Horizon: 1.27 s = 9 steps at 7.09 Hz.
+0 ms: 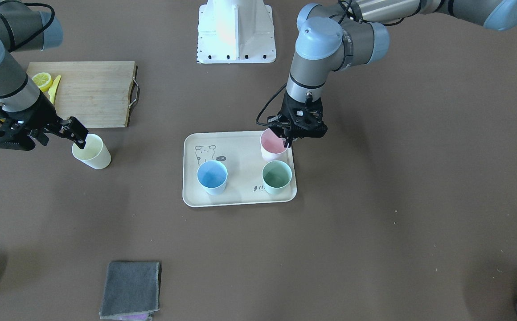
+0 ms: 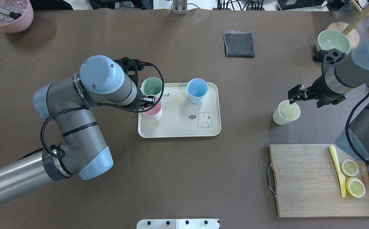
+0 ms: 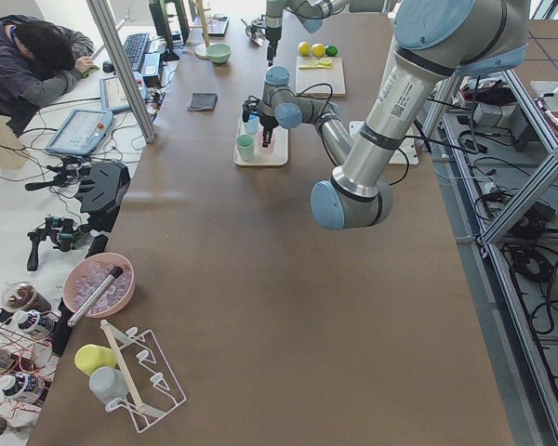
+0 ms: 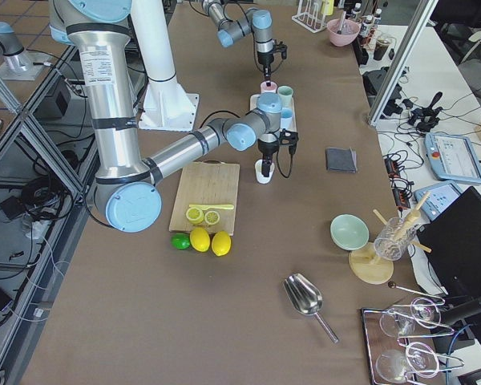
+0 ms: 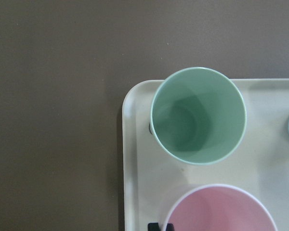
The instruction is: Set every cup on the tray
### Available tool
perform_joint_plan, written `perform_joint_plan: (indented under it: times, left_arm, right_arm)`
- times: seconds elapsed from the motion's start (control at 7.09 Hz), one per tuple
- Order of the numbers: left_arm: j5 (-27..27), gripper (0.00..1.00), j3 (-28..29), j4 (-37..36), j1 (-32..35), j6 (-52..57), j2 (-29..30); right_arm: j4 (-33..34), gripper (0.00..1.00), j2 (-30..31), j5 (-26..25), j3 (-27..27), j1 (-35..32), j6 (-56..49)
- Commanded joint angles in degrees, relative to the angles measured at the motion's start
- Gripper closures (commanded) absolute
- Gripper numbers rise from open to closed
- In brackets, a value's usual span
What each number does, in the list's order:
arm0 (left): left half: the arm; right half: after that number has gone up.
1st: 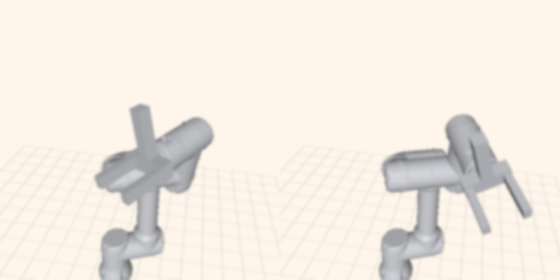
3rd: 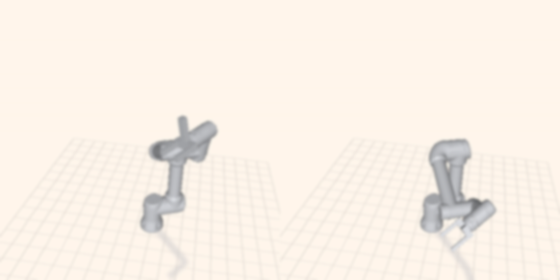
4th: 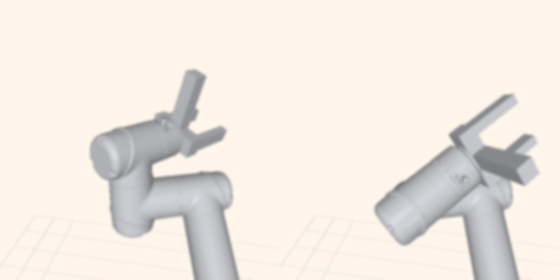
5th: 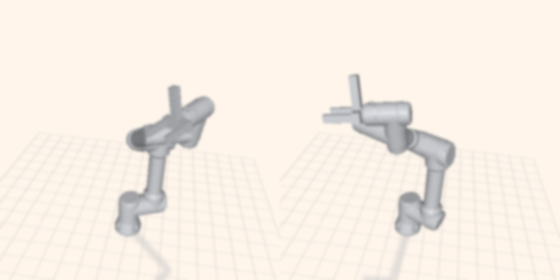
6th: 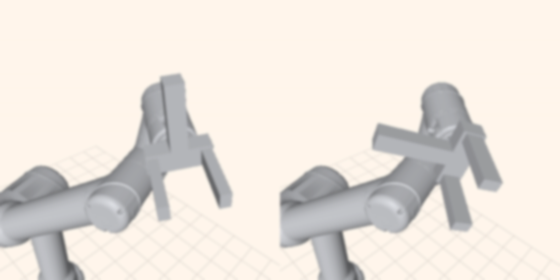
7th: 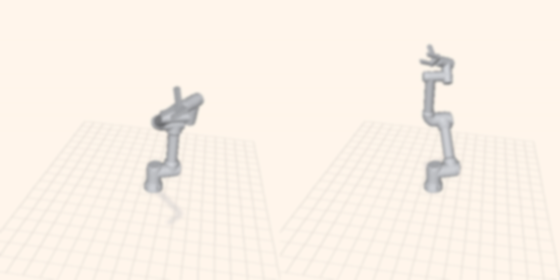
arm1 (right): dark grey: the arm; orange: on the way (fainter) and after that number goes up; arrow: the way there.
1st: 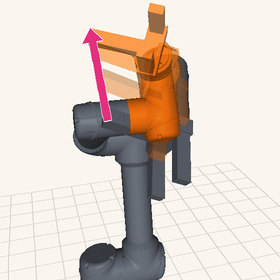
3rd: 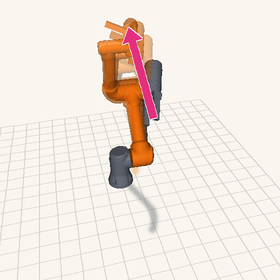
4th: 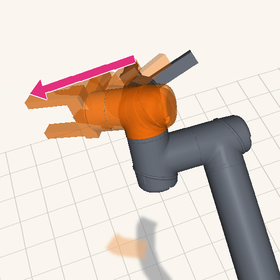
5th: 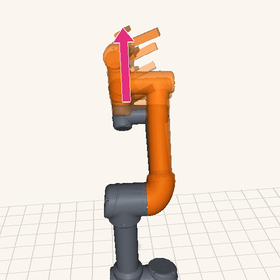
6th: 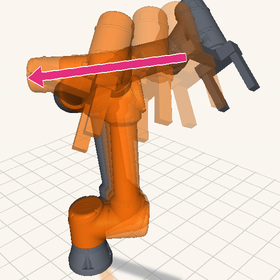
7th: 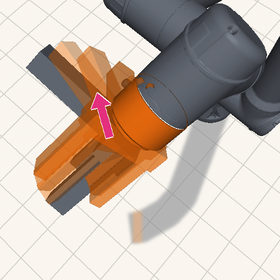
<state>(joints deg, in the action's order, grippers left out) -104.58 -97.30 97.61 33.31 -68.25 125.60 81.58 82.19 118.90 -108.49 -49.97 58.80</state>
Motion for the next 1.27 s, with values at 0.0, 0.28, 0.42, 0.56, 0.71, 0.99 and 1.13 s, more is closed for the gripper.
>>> perform_joint_plan:
  times: [0.0,0.28,0.42,0.56,0.71,0.99,1.13]
  left_arm:
    - [0.3,0.02,-0.7,0.4,-0.1,0.1,0.0]
    - [-1.4,0.02,-7.3,-4.0,2.8,0.9,-0.4]
    - [-6.1,0.02,-9.6,-6.5,6.0,2.8,-0.4]
    - [-8.3,0.02,-10.6,-7.6,8.9,6.1,-0.7]
    - [-8.4,0.02,-10.7,-7.9,10.7,8.2,-1.1]
    - [-11.8,0.02,-10.8,-8.5,14.1,10.5,-1.2]
    - [-14.2,0.02,-11.0,-10.5,17.2,14.4,-1.3]
  right_arm:
    - [0.0,0.0,0.7,-0.9,0.5,1.4,0.1]
    - [-0.1,0.01,0.7,-1.9,0.7,3.1,2.0]
    - [-0.2,0.07,0.7,-2.9,0.6,3.9,3.2]
    - [-0.1,0.37,0.7,-3.1,0.7,4.7,5.7]
    - [-0.2,0.67,0.7,-3.9,1.3,5.7,6.8]
    - [-0.2,1.0,0.7,-4.3,1.6,6.1,7.1]
    - [-0.2,1.0,-0.3,-4.2,0.6,6.0,8.9]
